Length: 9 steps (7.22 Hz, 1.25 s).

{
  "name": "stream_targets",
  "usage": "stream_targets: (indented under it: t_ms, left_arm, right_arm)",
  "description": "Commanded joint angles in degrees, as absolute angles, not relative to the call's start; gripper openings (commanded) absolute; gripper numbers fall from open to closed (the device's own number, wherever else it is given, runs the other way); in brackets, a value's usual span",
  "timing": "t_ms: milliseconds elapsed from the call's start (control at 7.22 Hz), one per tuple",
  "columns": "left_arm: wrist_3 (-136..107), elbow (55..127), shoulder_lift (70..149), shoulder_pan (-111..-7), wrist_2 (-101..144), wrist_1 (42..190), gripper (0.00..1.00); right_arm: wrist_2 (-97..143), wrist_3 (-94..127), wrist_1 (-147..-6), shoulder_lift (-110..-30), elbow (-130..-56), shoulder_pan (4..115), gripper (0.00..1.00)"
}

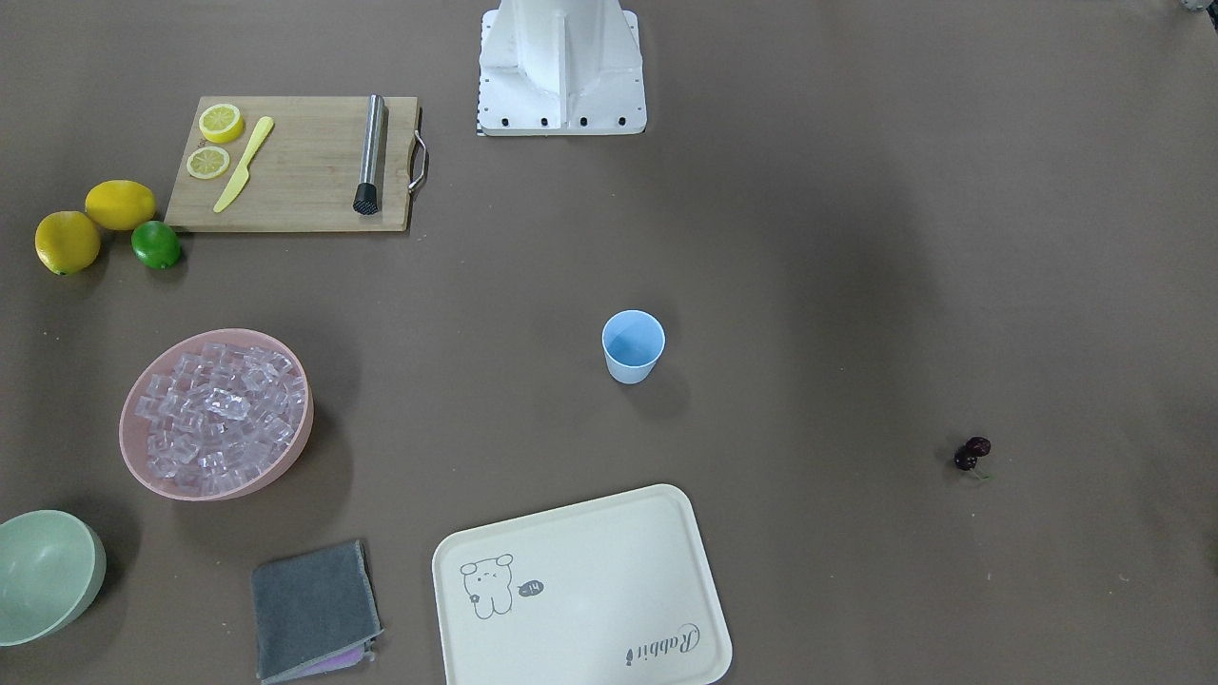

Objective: Put ice and cherries in cup

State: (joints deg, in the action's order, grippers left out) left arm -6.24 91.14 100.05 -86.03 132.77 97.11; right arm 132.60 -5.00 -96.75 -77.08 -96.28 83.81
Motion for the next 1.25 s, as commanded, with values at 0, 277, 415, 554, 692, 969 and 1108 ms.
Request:
stream_targets:
  t_ms: [0,277,415,554,692,969,1108]
  left_arm:
    - [-6.33,91.32,100.02,-86.04,132.63,97.12,0.97]
    - [-6.33,91.32,100.11,-86.04,132.63,97.12,0.97]
    - [-6.33,91.32,100.11,-86.04,132.63,97.55,0.97]
    - [-6.42,91.32,100.11,-85.96,132.63,98.43,0.97]
    - [-6.33,91.06,100.11,-85.96,132.63,98.70,0.97]
    - [-6.15,90.88,100.46,-85.87,132.63,99.31,0.97]
    - [-6.24,90.97,100.46,-85.87,132.54,100.01,0.97]
  right_arm:
    - [132.97,6.54,-96.51,-73.48,-97.11,78.24,0.99]
    - [132.72,20.05,-96.50,-70.78,-100.54,72.81,0.99]
    - [131.76,29.35,-96.07,-69.10,-100.37,68.68,0.99]
    - [131.49,40.23,-92.50,-68.21,-100.55,66.29,0.99]
    - [127.83,49.39,-87.68,-68.20,-100.46,61.31,0.99]
    - [116.92,59.55,-85.34,-67.59,-99.33,52.07,0.99]
    - [116.81,59.68,-85.34,-68.55,-99.06,51.68,0.99]
